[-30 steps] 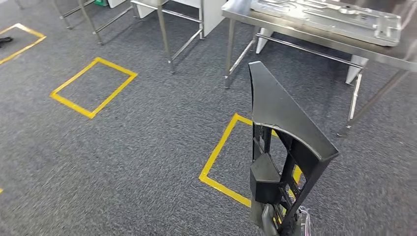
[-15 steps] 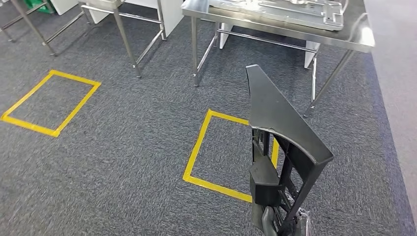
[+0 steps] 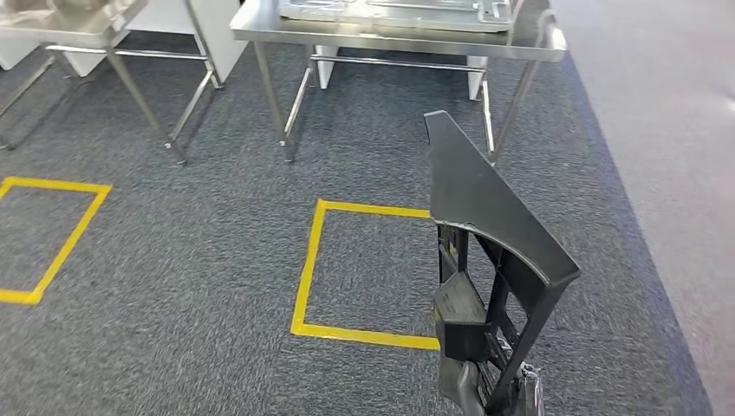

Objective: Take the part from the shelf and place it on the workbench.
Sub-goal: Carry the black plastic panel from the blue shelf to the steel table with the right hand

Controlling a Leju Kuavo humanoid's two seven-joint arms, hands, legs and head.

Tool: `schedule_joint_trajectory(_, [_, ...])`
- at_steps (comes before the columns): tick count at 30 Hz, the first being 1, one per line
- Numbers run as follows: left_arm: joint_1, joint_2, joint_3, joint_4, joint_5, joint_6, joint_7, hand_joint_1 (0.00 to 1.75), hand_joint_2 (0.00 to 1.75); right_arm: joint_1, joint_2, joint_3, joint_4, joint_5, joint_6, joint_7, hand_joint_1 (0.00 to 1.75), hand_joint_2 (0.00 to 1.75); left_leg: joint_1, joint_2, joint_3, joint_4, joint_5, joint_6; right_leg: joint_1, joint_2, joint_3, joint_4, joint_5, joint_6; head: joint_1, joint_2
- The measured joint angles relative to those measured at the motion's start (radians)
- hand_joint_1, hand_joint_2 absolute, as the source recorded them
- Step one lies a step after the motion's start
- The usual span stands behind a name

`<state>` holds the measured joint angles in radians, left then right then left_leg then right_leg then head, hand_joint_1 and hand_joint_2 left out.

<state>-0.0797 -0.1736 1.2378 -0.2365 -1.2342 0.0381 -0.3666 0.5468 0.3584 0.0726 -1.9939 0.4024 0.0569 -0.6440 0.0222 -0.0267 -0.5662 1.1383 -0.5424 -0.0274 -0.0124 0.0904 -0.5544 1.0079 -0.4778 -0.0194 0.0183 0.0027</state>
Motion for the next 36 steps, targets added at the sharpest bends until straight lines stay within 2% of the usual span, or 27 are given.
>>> schedule_joint_trajectory(1, [0.001,0.000,0.000,0.000,-0.001,0.000,0.001,0.00,0.00,-0.001,0.000,0.001,0.000,0.000,0.000,0.001,1.75,1.75,0.004,-0.030,0.021,-0.059,0.025,0.002,0.000,0.014,-0.003,0.007,-0.002,0.005,0.000,0.000])
schedule_joint_trajectory(2, [0.001,0.000,0.000,0.000,-0.001,0.000,0.002,0.00,0.00,-0.001,0.000,0.001,0.000,0.000,-0.001,0.002,1.75,1.75,0.005,-0.056,0.033,-0.097,0.036,0.005,-0.001,0.026,-0.009,0.012,-0.003,0.011,-0.001,0.000])
schedule_joint_trajectory(3, [0.001,0.000,0.000,0.000,-0.001,-0.001,0.003,0.00,0.00,-0.001,0.000,0.002,0.000,0.000,-0.004,0.004,1.75,1.75,0.005,-0.073,0.037,-0.111,0.034,0.010,-0.001,0.037,-0.015,0.015,-0.003,0.018,-0.002,0.000])
schedule_joint_trajectory(5, [0.000,0.000,0.000,0.000,-0.001,-0.001,0.004,0.00,0.00,0.001,0.000,0.003,0.000,0.001,-0.018,0.012,1.75,1.75,0.003,-0.061,0.038,-0.118,0.035,0.024,-0.004,0.055,-0.024,0.015,0.001,0.032,-0.002,0.000])
schedule_joint_trajectory(6, [-0.001,0.000,0.000,0.000,-0.001,-0.001,0.005,0.00,0.00,0.002,0.000,0.003,0.000,0.002,-0.026,0.016,1.75,1.75,0.004,-0.051,0.041,-0.123,0.038,0.032,-0.004,0.042,-0.027,0.020,-0.002,0.038,0.000,0.000])
schedule_joint_trajectory(7, [-0.002,0.000,0.000,0.000,-0.001,-0.001,0.005,0.00,0.00,0.002,0.000,0.003,0.000,0.002,-0.031,0.020,1.75,1.75,0.005,-0.041,0.044,-0.128,0.042,0.039,-0.003,0.014,-0.036,0.038,-0.014,0.043,0.003,0.000])
schedule_joint_trajectory(9, [0.000,0.000,0.000,0.000,-0.001,-0.002,0.006,0.00,0.00,-0.001,0.000,0.003,0.000,0.003,-0.035,0.024,1.75,1.75,0.003,-0.020,0.045,-0.134,0.046,0.049,-0.001,-0.057,-0.083,0.137,-0.068,0.050,0.011,0.000])
schedule_joint_trajectory(10, [0.002,0.000,0.000,0.000,-0.001,-0.002,0.007,0.00,0.00,-0.003,-0.001,0.003,0.000,0.004,-0.035,0.025,1.75,1.75,0.000,-0.009,0.045,-0.133,0.046,0.051,-0.001,-0.076,-0.118,0.207,-0.100,0.053,0.013,0.000])
schedule_joint_trajectory(11, [0.004,0.000,0.000,0.000,-0.001,-0.002,0.007,0.00,0.00,-0.004,-0.001,0.003,0.000,0.004,-0.035,0.026,1.75,1.75,-0.001,0.001,0.044,-0.133,0.044,0.051,-0.002,-0.083,-0.149,0.265,-0.120,0.055,0.013,0.000])
schedule_joint_trajectory(12, [0.005,0.000,0.000,0.000,-0.001,-0.002,0.008,0.00,0.00,-0.003,-0.001,0.003,0.001,0.004,-0.036,0.027,1.75,1.75,-0.002,0.009,0.044,-0.133,0.043,0.051,-0.002,-0.085,-0.165,0.295,-0.121,0.055,0.013,0.000])
schedule_joint_trajectory(13, [0.005,0.000,0.000,0.000,-0.001,-0.003,0.008,0.00,0.00,-0.003,-0.001,0.003,0.001,0.005,-0.038,0.030,1.75,1.75,-0.003,0.015,0.046,-0.133,0.041,0.051,-0.002,-0.085,-0.161,0.286,-0.103,0.054,0.013,0.000])
schedule_joint_trajectory(14, [0.004,0.000,0.000,0.000,-0.001,-0.003,0.008,0.00,0.00,-0.003,-0.001,0.003,0.002,0.006,-0.041,0.032,1.75,1.75,-0.003,0.019,0.049,-0.133,0.038,0.049,-0.002,-0.085,-0.135,0.234,-0.069,0.051,0.013,0.000])
schedule_joint_trajectory(15, [0.003,0.000,0.000,0.000,-0.001,-0.004,0.008,0.00,0.00,-0.003,-0.001,0.003,0.002,0.007,-0.043,0.033,1.75,1.75,-0.004,0.022,0.053,-0.133,0.036,0.048,0.000,-0.086,-0.095,0.159,-0.033,0.046,0.013,0.000])
schedule_joint_trajectory(17, [0.001,0.000,0.000,0.000,-0.002,-0.006,0.008,0.00,0.00,-0.003,-0.001,0.004,0.002,0.013,-0.049,0.035,1.75,1.75,-0.007,0.025,0.057,-0.133,0.029,0.040,0.006,-0.089,-0.030,0.037,0.001,0.033,0.013,0.000])
schedule_joint_trajectory(19, [0.000,0.000,0.000,0.000,-0.002,-0.007,0.008,0.00,0.00,-0.002,-0.001,0.005,0.002,0.017,-0.052,0.036,1.75,1.75,-0.010,0.025,0.059,-0.135,0.024,0.030,0.013,-0.090,-0.015,0.010,-0.006,0.022,0.013,0.000])
schedule_joint_trajectory(22, [-0.001,0.001,0.000,0.000,-0.003,-0.008,0.009,0.00,0.00,0.000,0.000,0.007,0.003,0.019,-0.053,0.037,1.75,1.75,-0.009,0.026,0.060,-0.119,0.008,0.015,0.007,-0.089,-0.004,-0.003,-0.006,0.005,0.011,0.000])
schedule_joint_trajectory(23, [-0.001,0.001,0.000,0.000,-0.003,-0.008,0.009,0.00,0.00,0.000,0.000,0.008,0.003,0.019,-0.053,0.037,1.75,1.75,-0.009,0.026,0.046,-0.083,-0.012,0.011,0.003,-0.090,0.002,-0.008,-0.006,-0.001,0.010,0.000])
schedule_joint_trajectory(24, [-0.001,0.002,0.000,0.000,-0.003,-0.008,0.009,0.00,0.00,0.000,0.000,0.009,0.003,0.019,-0.053,0.037,1.75,1.75,-0.008,0.026,0.018,-0.025,-0.041,0.008,0.002,-0.091,0.008,-0.011,-0.008,-0.007,0.008,0.000])
schedule_joint_trajectory(26, [0.001,0.002,0.000,0.000,-0.003,-0.008,0.009,0.00,0.00,0.000,0.000,0.009,0.004,0.019,-0.053,0.038,1.75,1.75,-0.008,0.026,-0.058,0.113,-0.094,0.002,0.004,-0.091,0.017,-0.010,-0.016,-0.013,0.007,0.000])
schedule_joint_trajectory(27, [0.002,0.002,0.000,0.000,-0.003,-0.008,0.009,0.00,0.00,0.001,0.000,0.009,0.005,0.020,-0.053,0.038,1.75,1.75,-0.008,0.026,-0.086,0.154,-0.097,0.000,0.005,-0.090,0.023,-0.010,-0.022,-0.013,0.007,0.000])
schedule_joint_trajectory(28, [0.004,0.002,0.000,0.000,-0.003,-0.008,0.009,0.00,0.00,0.001,0.000,0.010,0.006,0.020,-0.052,0.038,1.75,1.75,-0.008,0.026,-0.095,0.155,-0.077,0.000,0.006,-0.089,0.031,-0.010,-0.028,-0.013,0.007,0.000])
schedule_joint_trajectory(29, [0.005,0.003,0.000,0.000,-0.003,-0.008,0.009,0.00,0.00,0.001,0.000,0.010,0.007,0.020,-0.052,0.038,1.75,1.75,-0.008,0.026,-0.085,0.116,-0.038,0.002,0.006,-0.087,0.041,-0.009,-0.035,-0.011,0.007,0.000])
schedule_joint_trajectory(30, [0.005,0.003,0.000,0.000,-0.003,-0.008,0.010,0.00,0.00,0.001,0.000,0.010,0.008,0.020,-0.053,0.038,1.75,1.75,-0.008,0.026,-0.061,0.047,0.011,0.005,0.006,-0.085,0.052,-0.009,-0.044,-0.008,0.006,0.000])
schedule_joint_trajectory(31, [0.006,0.004,0.000,0.000,-0.003,-0.008,0.010,0.00,0.00,0.001,0.000,0.010,0.009,0.020,-0.053,0.038,1.75,1.75,-0.009,0.026,-0.036,-0.016,0.046,0.010,0.007,-0.085,0.061,-0.008,-0.052,-0.004,0.006,0.000])
schedule_joint_trajectory(32, [0.005,0.004,0.000,0.000,-0.004,-0.008,0.010,0.00,0.00,0.000,0.000,0.010,0.009,0.020,-0.053,0.038,1.75,1.75,-0.011,0.026,-0.015,-0.067,0.065,0.017,0.009,-0.084,0.065,-0.006,-0.059,0.001,0.005,0.000])
schedule_joint_trajectory(33, [0.005,0.005,0.000,0.000,-0.004,-0.008,0.010,0.00,0.00,0.000,0.000,0.010,0.009,0.020,-0.053,0.039,1.75,1.75,-0.014,0.025,-0.004,-0.095,0.070,0.024,0.009,-0.084,0.067,-0.006,-0.064,0.007,0.007,0.000])
schedule_joint_trajectory(36, [0.006,0.005,0.000,0.000,-0.004,-0.008,0.010,0.00,0.00,0.001,0.000,0.011,0.010,0.022,-0.053,0.040,1.75,1.75,-0.016,0.024,0.007,-0.117,0.060,0.041,0.009,-0.084,0.070,0.002,-0.064,0.024,0.009,0.000])
